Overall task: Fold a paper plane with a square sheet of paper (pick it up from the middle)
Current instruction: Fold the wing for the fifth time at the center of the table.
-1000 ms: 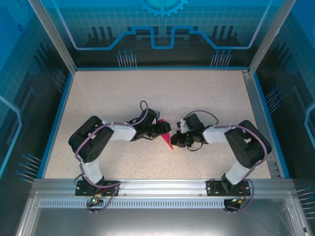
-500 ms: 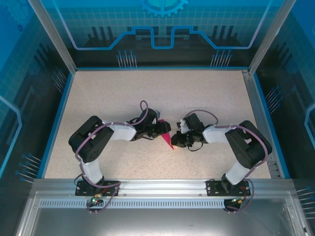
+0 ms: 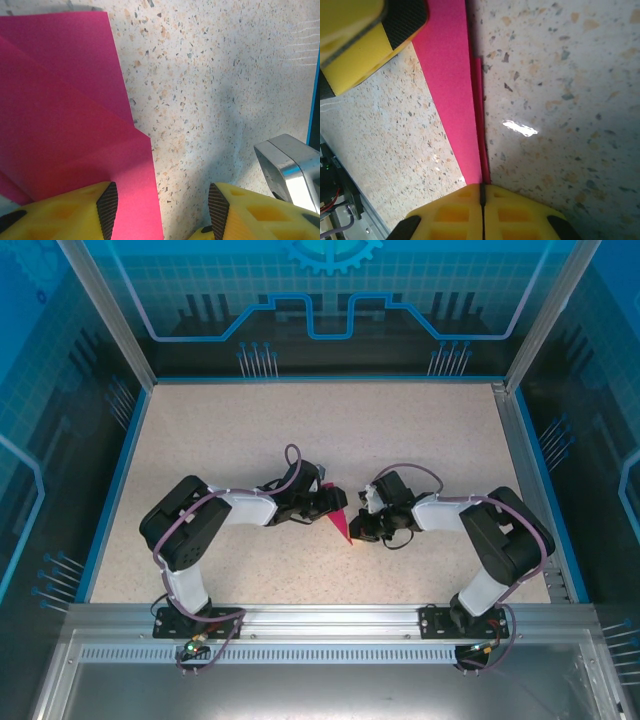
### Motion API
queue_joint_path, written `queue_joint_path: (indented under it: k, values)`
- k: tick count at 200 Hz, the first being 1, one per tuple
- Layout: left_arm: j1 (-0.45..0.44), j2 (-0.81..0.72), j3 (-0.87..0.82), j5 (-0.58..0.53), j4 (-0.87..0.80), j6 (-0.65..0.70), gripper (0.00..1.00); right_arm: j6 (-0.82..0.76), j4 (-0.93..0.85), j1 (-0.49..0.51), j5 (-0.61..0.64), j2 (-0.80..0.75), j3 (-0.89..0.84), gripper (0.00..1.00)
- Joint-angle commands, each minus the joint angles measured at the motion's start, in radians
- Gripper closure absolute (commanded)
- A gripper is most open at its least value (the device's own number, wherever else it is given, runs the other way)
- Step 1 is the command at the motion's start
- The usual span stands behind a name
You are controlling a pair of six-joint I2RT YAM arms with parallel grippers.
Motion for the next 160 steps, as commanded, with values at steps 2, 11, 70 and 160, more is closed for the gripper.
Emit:
queue_joint_path:
  k: [2, 11, 70, 160]
  values:
    - [0.000, 0.041, 0.005, 0.011, -0.074, 0.014, 0.45, -0.035, -0.173, 0.025, 0.096, 0.013, -0.008, 0.94]
    - [0.000, 0.041, 0.005, 0.011, -0.073, 0.013, 0.45, -0.042, -0.187, 0.028, 0.112, 0.010, -0.007, 0.94]
    - [0.000, 0.043, 0.008, 0.012, -0.085, 0.015, 0.45, -0.013, -0.149, 0.027, 0.127, -0.137, -0.016, 0.92]
    - [0.000, 0.053, 0.016, 0.017, -0.095, 0.017, 0.45, 0.058, -0.057, 0.021, 0.075, -0.168, 0.002, 0.89]
